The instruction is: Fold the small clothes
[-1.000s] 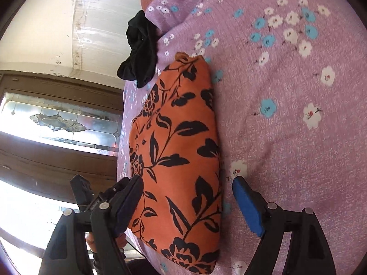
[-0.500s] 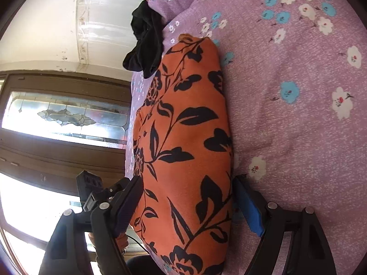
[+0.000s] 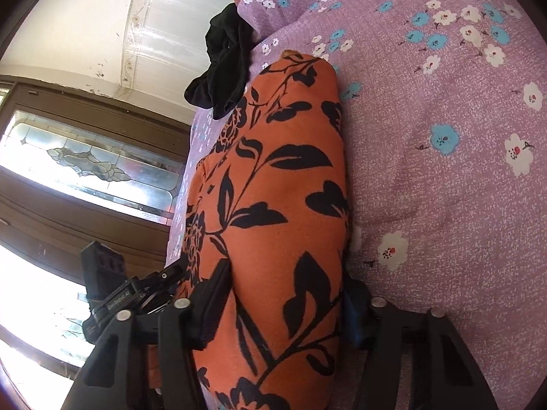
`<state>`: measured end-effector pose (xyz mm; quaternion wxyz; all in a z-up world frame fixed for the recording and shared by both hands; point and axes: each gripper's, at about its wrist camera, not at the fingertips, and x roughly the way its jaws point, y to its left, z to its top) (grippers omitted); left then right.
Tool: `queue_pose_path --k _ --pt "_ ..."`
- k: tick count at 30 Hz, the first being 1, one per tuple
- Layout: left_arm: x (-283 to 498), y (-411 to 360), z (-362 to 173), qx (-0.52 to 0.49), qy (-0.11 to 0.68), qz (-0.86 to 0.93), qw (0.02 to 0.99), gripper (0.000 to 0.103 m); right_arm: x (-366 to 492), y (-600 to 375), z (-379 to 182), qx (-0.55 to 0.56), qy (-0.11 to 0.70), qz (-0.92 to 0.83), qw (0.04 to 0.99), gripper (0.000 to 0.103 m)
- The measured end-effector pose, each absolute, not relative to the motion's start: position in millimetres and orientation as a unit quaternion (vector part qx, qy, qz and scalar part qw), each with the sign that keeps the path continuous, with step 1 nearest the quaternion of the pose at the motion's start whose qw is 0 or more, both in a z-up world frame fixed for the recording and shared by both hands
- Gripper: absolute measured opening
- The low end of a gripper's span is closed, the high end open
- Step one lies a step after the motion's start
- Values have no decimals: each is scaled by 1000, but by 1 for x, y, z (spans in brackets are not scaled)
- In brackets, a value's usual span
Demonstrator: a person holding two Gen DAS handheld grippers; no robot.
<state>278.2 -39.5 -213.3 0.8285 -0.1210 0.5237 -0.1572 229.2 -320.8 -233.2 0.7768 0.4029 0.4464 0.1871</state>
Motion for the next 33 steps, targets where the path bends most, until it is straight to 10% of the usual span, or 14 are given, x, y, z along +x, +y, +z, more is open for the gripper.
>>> queue_pose_path --k 19,26,33 --pt "258 -77 -198 51 456 -76 885 57 237 -308 -231 383 441 191 789 65" --pt "250 -87 -192 76 433 -85 894 22 230 -302 -220 353 428 182 812 51" --pt "251 -80 -185 58 426 -88 899 11 225 -296 -200 310 408 181 839 46"
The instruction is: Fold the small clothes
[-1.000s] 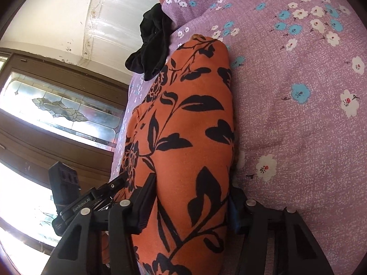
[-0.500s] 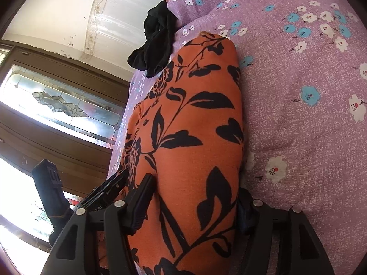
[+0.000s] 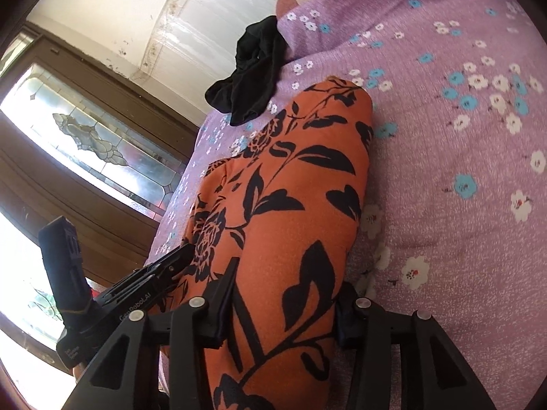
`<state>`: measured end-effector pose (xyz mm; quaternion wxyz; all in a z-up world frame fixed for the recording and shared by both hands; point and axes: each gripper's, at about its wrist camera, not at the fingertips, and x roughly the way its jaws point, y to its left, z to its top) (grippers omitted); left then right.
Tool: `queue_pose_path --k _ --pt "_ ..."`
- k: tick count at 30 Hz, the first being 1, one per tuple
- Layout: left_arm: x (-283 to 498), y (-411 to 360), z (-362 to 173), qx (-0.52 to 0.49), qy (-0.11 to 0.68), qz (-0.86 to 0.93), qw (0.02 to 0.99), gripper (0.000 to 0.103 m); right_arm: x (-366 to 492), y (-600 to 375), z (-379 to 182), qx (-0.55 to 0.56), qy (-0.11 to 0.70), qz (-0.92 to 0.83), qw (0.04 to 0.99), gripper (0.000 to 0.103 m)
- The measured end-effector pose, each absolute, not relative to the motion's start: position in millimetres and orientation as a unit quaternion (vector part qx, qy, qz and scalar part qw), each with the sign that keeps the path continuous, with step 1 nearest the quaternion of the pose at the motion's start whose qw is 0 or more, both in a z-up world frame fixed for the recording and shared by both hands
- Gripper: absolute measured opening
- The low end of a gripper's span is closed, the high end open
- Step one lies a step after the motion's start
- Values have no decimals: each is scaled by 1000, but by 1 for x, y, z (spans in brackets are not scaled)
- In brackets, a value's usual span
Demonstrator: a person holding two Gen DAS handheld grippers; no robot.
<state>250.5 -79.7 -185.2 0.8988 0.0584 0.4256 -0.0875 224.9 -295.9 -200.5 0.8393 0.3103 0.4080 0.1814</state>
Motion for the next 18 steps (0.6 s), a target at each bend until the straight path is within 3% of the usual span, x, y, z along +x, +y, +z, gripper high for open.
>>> queue_pose_path --k 4,6,10,14,16,17,18 --pt "248 -81 -177 54 414 -93 904 8 222 -294 -193 294 399 185 849 45" --pt "243 -86 -170 48 401 -118 907 1 219 -294 -189 289 392 191 853 44" --pt "229 -107 -163 80 381 -126 913 1 216 -290 -183 267 393 189 859 44" --pt "241 -105 -170 71 416 -124 898 4 225 -304 -211 318 435 186 822 44" --pt "250 -86 -173 53 433 -106 894 31 228 -314 -224 361 447 192 796 46" --pt "256 -74 -175 38 442 -97 891 61 229 -318 -229 380 453 194 783 50" --pt "262 -58 -176 15 451 -84 888 75 230 -320 -232 395 459 195 772 54"
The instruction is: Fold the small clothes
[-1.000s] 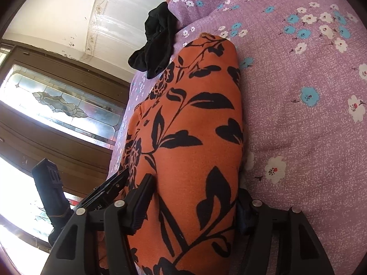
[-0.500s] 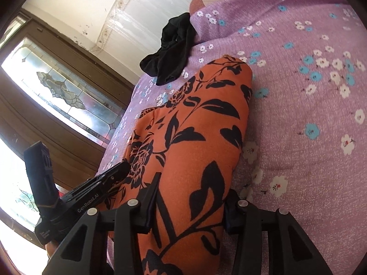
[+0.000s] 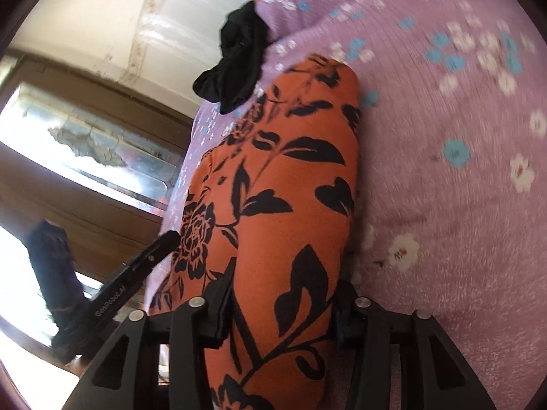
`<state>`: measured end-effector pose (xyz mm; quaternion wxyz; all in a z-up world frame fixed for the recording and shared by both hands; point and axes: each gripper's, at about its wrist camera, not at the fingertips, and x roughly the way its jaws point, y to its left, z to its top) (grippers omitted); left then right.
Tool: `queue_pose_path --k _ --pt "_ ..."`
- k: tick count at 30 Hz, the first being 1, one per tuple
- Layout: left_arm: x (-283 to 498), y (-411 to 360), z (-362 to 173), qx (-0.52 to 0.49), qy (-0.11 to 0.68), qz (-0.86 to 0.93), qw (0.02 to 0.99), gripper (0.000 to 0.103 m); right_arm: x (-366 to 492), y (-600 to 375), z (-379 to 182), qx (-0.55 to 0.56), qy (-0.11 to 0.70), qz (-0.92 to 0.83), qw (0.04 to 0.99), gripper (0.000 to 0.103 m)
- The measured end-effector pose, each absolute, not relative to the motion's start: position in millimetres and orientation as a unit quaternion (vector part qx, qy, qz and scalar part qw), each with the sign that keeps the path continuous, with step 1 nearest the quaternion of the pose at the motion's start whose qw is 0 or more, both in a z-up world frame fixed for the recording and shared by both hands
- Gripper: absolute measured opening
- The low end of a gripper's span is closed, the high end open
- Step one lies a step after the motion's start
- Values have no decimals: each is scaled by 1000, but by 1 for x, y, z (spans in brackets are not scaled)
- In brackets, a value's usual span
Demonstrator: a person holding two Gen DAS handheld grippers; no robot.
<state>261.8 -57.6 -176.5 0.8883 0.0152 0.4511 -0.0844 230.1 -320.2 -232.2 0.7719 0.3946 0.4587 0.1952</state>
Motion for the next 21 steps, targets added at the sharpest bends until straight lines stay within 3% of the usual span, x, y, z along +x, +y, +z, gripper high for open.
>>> queue_pose_path --k 4,6,14,17,20,21 --pt "275 -1 -186 -77 480 -64 871 77 232 -319 -232 391 465 197 769 56" --pt "279 10 -201 -102 523 -78 843 84 234 -319 -233 392 466 198 768 57" --pt "271 7 -229 -239 592 -262 724 85 235 -320 -237 403 461 201 764 60" --pt "265 -6 -228 -210 588 -264 735 85 237 -318 -237 400 457 202 768 61" --pt "266 -5 -230 -248 578 -258 734 84 238 -314 -236 398 454 202 771 61" --pt "271 -4 -232 -257 575 -254 734 75 238 -313 -236 397 453 202 773 61"
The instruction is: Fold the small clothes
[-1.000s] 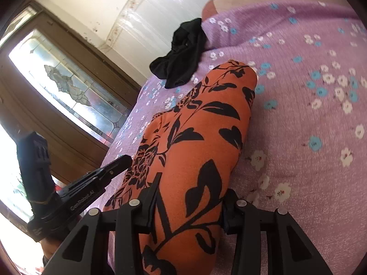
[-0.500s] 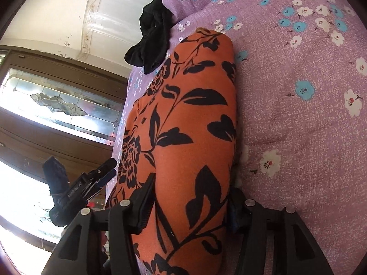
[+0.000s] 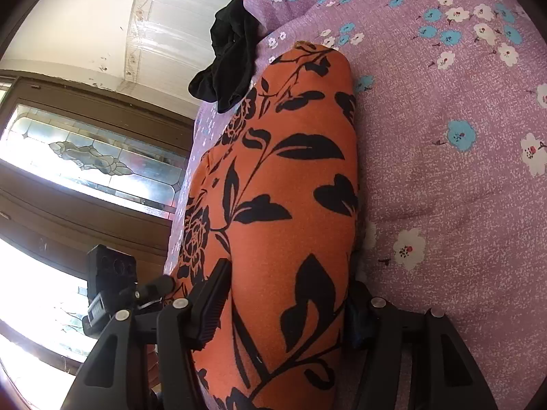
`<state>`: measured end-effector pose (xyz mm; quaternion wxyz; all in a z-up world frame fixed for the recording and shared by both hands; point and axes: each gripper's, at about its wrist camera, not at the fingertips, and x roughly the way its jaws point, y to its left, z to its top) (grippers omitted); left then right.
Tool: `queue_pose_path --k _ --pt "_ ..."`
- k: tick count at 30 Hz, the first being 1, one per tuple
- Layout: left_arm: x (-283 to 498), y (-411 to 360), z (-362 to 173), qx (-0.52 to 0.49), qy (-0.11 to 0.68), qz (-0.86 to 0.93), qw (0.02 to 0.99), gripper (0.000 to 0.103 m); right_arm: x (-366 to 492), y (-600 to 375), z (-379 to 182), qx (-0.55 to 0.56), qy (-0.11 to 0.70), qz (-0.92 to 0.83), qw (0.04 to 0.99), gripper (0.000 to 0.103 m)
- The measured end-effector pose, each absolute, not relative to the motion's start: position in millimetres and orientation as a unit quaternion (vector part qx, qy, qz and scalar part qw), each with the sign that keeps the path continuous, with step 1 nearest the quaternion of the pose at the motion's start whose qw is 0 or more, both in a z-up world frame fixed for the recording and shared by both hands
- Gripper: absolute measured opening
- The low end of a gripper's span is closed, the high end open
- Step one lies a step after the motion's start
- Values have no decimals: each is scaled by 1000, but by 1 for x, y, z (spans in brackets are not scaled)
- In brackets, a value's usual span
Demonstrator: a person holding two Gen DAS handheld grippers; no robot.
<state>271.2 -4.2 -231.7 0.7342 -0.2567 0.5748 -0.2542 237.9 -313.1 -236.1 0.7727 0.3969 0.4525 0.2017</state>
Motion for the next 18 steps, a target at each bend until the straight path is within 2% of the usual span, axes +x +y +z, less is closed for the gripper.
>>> queue_pose_path --k 2,6,9,11,18 --pt "276 -6 -233 -257 568 -240 744 53 238 -311 -235 394 449 202 776 61" --pt "279 -16 -228 -229 547 -236 770 37 236 -306 -231 379 443 201 787 59" --pt "271 -29 -214 -184 520 -228 802 33 233 -300 -220 347 430 195 810 48" --pt "270 -32 -207 -172 511 -221 813 32 231 -296 -209 321 419 191 828 45" --pt "251 -54 -170 -131 450 -220 855 31 218 -305 -176 292 369 187 862 43"
